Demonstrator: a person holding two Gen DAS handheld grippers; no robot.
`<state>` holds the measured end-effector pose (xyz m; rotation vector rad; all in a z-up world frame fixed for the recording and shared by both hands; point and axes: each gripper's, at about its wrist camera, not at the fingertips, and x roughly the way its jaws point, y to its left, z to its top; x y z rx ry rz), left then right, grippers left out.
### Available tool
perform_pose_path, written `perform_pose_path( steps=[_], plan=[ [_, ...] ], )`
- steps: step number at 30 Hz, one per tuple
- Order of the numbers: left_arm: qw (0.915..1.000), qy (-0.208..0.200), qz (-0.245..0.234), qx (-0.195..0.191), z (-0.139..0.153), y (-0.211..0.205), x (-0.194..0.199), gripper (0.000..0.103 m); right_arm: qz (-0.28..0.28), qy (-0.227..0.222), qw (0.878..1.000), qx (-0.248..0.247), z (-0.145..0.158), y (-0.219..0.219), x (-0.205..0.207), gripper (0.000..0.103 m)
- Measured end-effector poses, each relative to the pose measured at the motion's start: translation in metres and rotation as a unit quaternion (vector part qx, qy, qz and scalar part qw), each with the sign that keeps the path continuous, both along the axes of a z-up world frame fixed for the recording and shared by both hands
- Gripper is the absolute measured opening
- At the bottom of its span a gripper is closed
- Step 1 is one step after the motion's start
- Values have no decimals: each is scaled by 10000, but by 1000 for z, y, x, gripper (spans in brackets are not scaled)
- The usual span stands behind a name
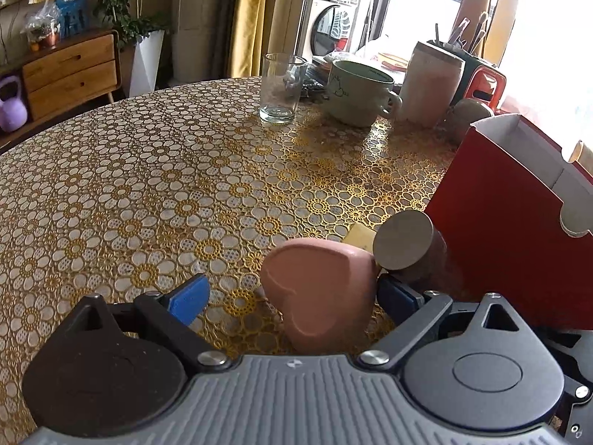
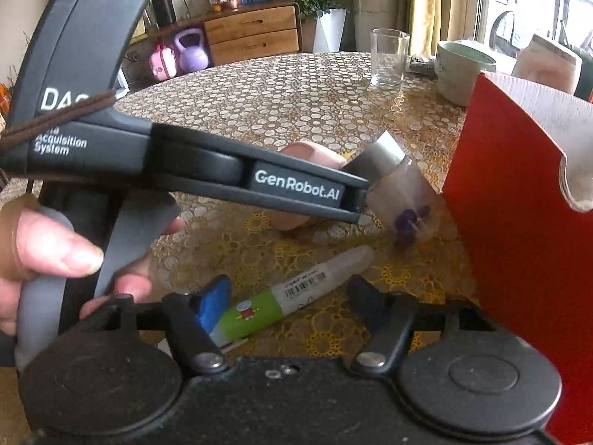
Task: Organize rigid objects
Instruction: 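Grasp the pink heart cup with the left gripper while the right gripper grasps the white-and-green marker, then carry the heart cup and marker over the red box with both grippers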
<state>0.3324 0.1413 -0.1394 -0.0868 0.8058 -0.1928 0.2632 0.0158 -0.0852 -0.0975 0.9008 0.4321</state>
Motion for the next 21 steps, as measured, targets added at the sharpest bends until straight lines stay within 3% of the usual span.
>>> perform_pose_path(
  steps=[9,11,13,21],
  plan=[
    [9997,-17,-165,-162,-1,-2,-2,78,53,-12,9999,-153,7,3,-4,32],
    [9997,-11,-172,-166,-1,-3,-2,68,58,12,9999,-124,7,1,-6,23],
    [9998,6,-150,-137,-1,-3,-2,68,51,37,9999,-80,9,-2,-8,18],
    [10000,36,17,10,4,0,-19,68,14,-63,10000,36,18,-18,-28,16]
  ],
)
